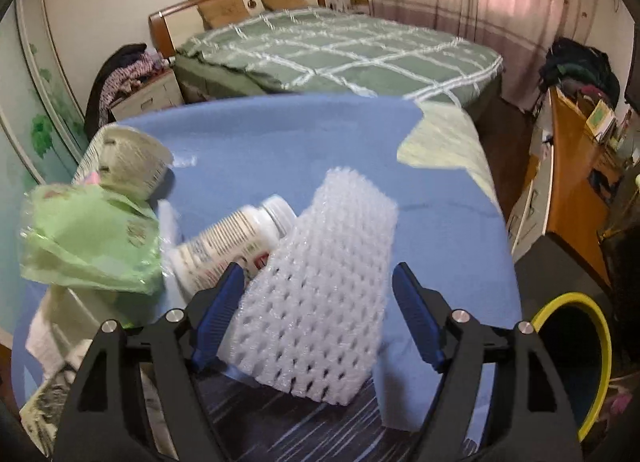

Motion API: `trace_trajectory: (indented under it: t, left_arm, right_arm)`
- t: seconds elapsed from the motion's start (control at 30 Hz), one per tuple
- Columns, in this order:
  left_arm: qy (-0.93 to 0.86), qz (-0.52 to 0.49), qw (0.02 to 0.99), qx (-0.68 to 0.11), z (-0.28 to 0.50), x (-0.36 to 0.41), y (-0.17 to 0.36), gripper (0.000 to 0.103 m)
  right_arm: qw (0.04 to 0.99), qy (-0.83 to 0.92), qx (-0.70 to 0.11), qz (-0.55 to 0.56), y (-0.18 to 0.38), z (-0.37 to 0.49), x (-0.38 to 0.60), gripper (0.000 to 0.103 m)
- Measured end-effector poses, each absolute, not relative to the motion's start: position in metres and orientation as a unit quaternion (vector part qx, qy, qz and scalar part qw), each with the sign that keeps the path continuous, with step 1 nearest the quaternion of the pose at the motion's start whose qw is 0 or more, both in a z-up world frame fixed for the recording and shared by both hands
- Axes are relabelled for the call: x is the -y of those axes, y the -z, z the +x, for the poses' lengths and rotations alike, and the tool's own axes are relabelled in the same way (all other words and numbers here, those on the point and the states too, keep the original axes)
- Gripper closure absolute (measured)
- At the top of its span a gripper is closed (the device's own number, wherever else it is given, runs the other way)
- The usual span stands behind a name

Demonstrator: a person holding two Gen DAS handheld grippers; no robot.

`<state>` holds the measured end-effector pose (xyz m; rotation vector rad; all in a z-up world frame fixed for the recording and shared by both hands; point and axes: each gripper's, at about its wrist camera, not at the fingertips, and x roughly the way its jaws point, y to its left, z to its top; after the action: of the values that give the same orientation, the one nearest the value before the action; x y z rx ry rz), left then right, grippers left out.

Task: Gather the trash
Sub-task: 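Grasp the white foam fruit net with the right gripper, then carry the foam net to the yellow bin and release it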

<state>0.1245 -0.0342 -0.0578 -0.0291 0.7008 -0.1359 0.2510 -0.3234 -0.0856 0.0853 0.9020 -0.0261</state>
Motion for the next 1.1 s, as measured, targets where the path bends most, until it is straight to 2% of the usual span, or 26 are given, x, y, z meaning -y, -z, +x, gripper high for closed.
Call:
trace_trajectory:
  t: [0.13,0.17,0.4,0.77,1.1]
  left_arm:
    - [0.068,-0.018,0.935,-0.347,0.125,0.032,0.060,0.004]
    - [0.068,-0.019,0.935,-0.347,0.124,0.031,0.060,0.004]
    - [0.074,-0.020,0.934,-0.350,0.123,0.031,0.061,0.004]
    - [0.108,-0.003,0.933,-0.343,0.116,0.052,0.055,0.004]
    - [0.202,0.034,0.921,-0.332,0.099,0.110,0.043,0.004]
  right_arm:
    - [0.887,0.017,-0.460,0.037,0.101,0.254,0.326,0.032]
    - [0.885,0.016,-0.463,0.037,0.104,0.254,0.326,0.045]
    - [0.888,0.024,-0.455,0.053,0.104,0.240,0.343,0.078]
    - [0.913,0.039,-0.397,0.084,0.071,0.187,0.375,0.079]
    - [0.902,0.162,-0.379,0.131,0.080,0.119,0.480,0.079]
